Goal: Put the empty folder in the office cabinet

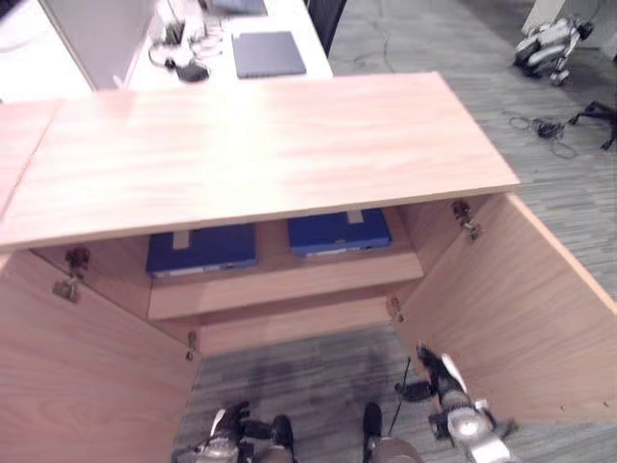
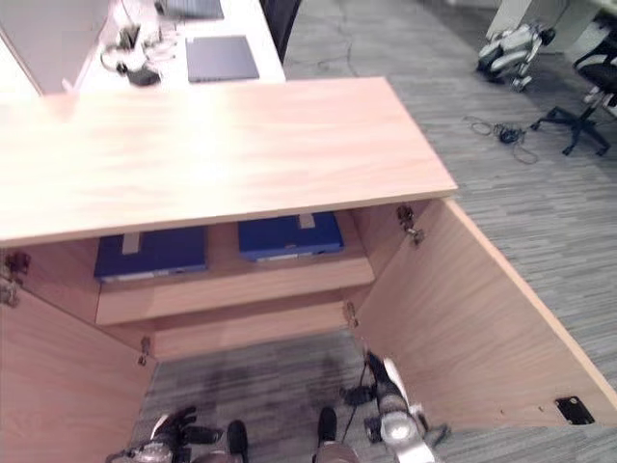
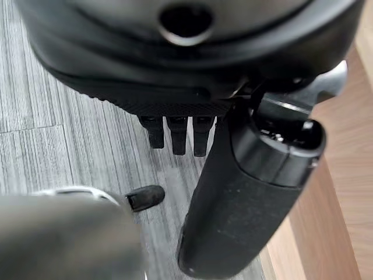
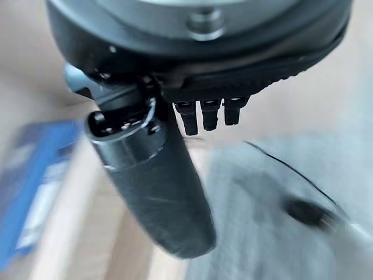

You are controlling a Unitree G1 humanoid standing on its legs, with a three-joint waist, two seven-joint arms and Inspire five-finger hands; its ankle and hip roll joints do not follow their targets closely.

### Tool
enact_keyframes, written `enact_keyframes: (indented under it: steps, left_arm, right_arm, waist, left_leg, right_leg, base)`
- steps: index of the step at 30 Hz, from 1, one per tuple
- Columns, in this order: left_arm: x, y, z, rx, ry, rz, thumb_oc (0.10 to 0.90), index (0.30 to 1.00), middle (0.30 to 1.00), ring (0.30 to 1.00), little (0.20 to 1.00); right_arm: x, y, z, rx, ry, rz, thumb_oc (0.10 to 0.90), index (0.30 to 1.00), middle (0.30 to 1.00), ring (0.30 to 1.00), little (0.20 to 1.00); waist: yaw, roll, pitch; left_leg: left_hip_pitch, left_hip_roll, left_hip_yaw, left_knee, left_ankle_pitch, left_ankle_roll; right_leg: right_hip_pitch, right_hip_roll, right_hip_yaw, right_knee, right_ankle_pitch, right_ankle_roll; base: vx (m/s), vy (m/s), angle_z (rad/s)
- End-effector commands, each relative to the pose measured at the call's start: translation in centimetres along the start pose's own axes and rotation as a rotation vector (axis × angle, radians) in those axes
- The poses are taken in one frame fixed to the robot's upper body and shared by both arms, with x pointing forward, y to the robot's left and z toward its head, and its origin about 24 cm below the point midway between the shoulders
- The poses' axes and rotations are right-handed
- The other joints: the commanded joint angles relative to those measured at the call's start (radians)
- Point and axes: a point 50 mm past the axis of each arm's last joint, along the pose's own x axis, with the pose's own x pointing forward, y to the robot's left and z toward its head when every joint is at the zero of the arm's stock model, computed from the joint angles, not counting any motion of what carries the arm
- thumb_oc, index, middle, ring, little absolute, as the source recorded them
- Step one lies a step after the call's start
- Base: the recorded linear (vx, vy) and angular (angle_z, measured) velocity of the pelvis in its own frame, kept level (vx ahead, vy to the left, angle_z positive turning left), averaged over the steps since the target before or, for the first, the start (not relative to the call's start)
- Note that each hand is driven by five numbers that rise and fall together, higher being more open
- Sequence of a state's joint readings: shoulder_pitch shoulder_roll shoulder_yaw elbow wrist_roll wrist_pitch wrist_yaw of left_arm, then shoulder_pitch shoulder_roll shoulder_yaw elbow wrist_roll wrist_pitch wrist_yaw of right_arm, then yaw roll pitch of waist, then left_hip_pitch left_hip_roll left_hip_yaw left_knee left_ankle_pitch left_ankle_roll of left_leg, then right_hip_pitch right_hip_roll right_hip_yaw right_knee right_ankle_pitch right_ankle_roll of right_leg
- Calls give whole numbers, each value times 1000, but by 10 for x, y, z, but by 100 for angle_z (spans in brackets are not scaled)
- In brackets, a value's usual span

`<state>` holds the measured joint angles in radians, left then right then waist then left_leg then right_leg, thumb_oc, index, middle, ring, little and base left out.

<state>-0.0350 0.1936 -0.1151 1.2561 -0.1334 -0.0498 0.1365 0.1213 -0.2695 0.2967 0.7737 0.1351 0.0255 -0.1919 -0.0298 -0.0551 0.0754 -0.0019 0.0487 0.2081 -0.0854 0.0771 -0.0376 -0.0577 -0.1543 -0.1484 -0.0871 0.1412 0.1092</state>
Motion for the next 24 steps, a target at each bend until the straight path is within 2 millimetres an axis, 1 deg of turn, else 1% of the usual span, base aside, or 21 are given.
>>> enact_keyframes:
  steps: [1, 2, 3, 4, 6, 7, 8, 9, 11, 13, 14, 15, 16, 17, 18, 19, 21, 22, 23, 24]
  left_arm:
    - [0, 4, -6, -21, 32, -28, 800, 900, 900, 900, 900]
    - [-1, 3, -14, -17, 59, -38, 800, 900, 900, 900, 900]
    - [-3, 3, -25, 7, 99, -41, 800, 900, 900, 900, 900]
    - [-3, 4, -25, 7, 99, -41, 800, 900, 900, 900, 900]
    - [-5, 3, -34, 20, 133, -45, 800, 900, 900, 900, 900]
    - [-5, 3, -34, 20, 132, -46, 800, 900, 900, 900, 900]
    - [-5, 2, -37, 19, 145, -51, 800, 900, 900, 900, 900]
    - [-6, 1, -40, -1, 157, -58, 800, 900, 900, 900, 900]
    - [-6, 4, -42, -38, 167, -52, 800, 900, 900, 900, 900]
    - [-7, 9, -47, -88, 183, -43, 800, 900, 900, 900, 900]
    - [-7, 12, -48, -93, 186, -37, 800, 900, 900, 900, 900]
    - [-7, 12, -48, -93, 186, -37, 800, 900, 900, 900, 900]
    - [-8, 14, -51, -96, 197, -33, 800, 900, 900, 900, 900]
    - [-9, 18, -54, -95, 207, -25, 800, 900, 900, 900, 900]
    - [-9, 19, -53, -95, 206, -25, 800, 900, 900, 900, 900]
    - [-10, 19, -58, -93, 215, -27, 800, 900, 900, 900, 900]
    - [-10, 17, -58, -108, 204, -35, 800, 900, 900, 900, 900]
    - [-10, 16, -58, -108, 204, -35, 800, 900, 900, 900, 900]
    - [-9, 15, -52, -146, 172, -31, 800, 900, 900, 900, 900]
    - [-8, 15, -47, -189, 152, -19, 800, 900, 900, 900, 900]
  right_arm:
    - [11, -8, 23, 144, -49, -35, 800, 900, 900, 900, 900]
    - [11, -5, 7, 169, 20, -39, 800, 900, 900, 900, 900]
    - [8, -1, -15, 233, 129, -48, 800, 900, 900, 900, 900]
    - [9, -1, -15, 233, 129, -48, 800, 900, 900, 900, 900]
    - [5, 3, -36, 318, 234, -62, 800, 900, 900, 900, 900]
    - [5, 3, -36, 318, 234, -62, 800, 900, 900, 900, 900]
    - [2, 4, -46, 364, 286, -79, 800, 900, 900, 900, 900]
    - [-3, 4, -62, 456, 371, -117, 800, 900, 900, 900, 900]
    - [-7, 0, -72, 558, 418, -167, 800, 900, 900, 900, 900]
    - [-14, -19, -88, 685, 463, -285, 800, 900, 900, 900, 900]
    - [-17, -40, -94, 755, 470, -372, 800, 900, 900, 900, 900]
    - [-17, -40, -94, 755, 470, -372, 800, 900, 900, 900, 900]
    - [-18, -49, -95, 772, 465, -409, 800, 900, 900, 900, 900]
    - [-17, -75, -90, 812, 411, -496, 800, 900, 900, 900, 900]
    - [-17, -75, -90, 812, 411, -495, 800, 900, 900, 900, 900]
    - [-20, -97, -89, 842, 373, -577, 800, 900, 900, 900, 900]
    - [-22, -115, -86, 888, 335, -640, 800, 900, 900, 900, 900]
    - [-22, -115, -86, 888, 335, -640, 800, 900, 900, 900, 900]
    - [-22, -128, -79, 904, 279, -685, 800, 900, 900, 900, 900]
    - [-18, -132, -71, 902, 243, -684, 800, 900, 900, 900, 900]
  waist:
    - [-10, -16, -27]
    - [-13, -16, -30]
    - [-16, -17, -41]
    - [-16, -18, -43]
    - [-22, -16, -52]
    - [-21, -16, -51]
    - [-23, -15, -54]
    - [-30, -13, -59]
    - [-38, -12, -66]
    - [-59, -11, -75]
    - [-73, -8, -78]
    - [-73, -8, -78]
    - [-80, -7, -81]
    - [-99, -4, -84]
    - [-98, -5, -86]
    - [-109, -4, -90]
    - [-124, -5, -79]
    - [-124, -5, -79]
    - [-124, -19, -44]
    - [-111, -31, -23]
  left_leg:
    - [1, -48, -40, 30, -119, 30]
    - [15, -49, -30, 30, -127, 32]
    - [31, -51, -16, 29, -134, 37]
    - [28, -52, -16, 29, -133, 37]
    - [40, -54, 0, 29, -140, 42]
    - [41, -54, 1, 29, -140, 42]
    - [49, -54, 10, 29, -144, 44]
    - [60, -55, 27, 27, -148, 47]
    - [72, -56, 46, 22, -153, 49]
    - [87, -56, 69, 16, -159, 52]
    - [99, -57, 86, 8, -163, 54]
    - [99, -57, 86, 8, -163, 54]
    - [103, -57, 93, 6, -165, 55]
    - [115, -57, 110, 3, -175, 58]
    - [112, -57, 113, 2, -171, 58]
    - [116, -58, 124, 4, -178, 59]
    - [102, -56, 121, 40, -195, 63]
    - [101, -56, 121, 41, -196, 63]
    - [61, -56, 80, 198, -260, 77]
    - [23, -69, 9, 278, -288, 72]
  right_leg:
    - [-16, 54, -17, 34, -86, 23]
    - [-6, 56, -7, 31, -82, 27]
    - [3, 58, 6, 27, -77, 29]
    - [0, 58, 7, 27, -77, 29]
    - [3, 61, 26, 27, -73, 31]
    - [4, 61, 27, 27, -73, 31]
    - [5, 62, 37, 28, -71, 33]
    - [6, 64, 53, 29, -67, 37]
    - [8, 67, 67, 29, -65, 41]
    - [7, 71, 88, 32, -62, 48]
    - [4, 72, 102, 33, -59, 52]
    - [4, 72, 103, 33, -59, 52]
    - [2, 73, 107, 32, -57, 54]
    - [1, 75, 122, 33, -52, 60]
    - [-3, 75, 125, 32, -50, 59]
    - [-6, 75, 134, 32, -48, 63]
    - [-15, 74, 148, 49, -48, 66]
    - [-15, 74, 148, 49, -48, 66]
    - [-21, 77, 184, 77, -65, 57]
    - [-38, 85, 210, 85, -65, 52]
  base:
    - [58, 73, -18]
    - [95, 114, -14]
    - [55, 75, -8]
    - [53, 62, -24]
    - [27, 44, -42]
    - [21, 50, -40]
    - [10, 73, -28]
    - [16, 92, -31]
    - [13, 76, -34]
    - [7, 81, -45]
    - [-2, 60, -35]
    - [0, 47, -37]
    - [8, 40, -34]
    - [2, 36, -43]
    - [4, 41, -37]
    - [-12, 18, -38]
    - [-29, 19, -27]
    - [-58, 1, -10]
    - [-89, -20, -8]
    - [-99, -14, -13]
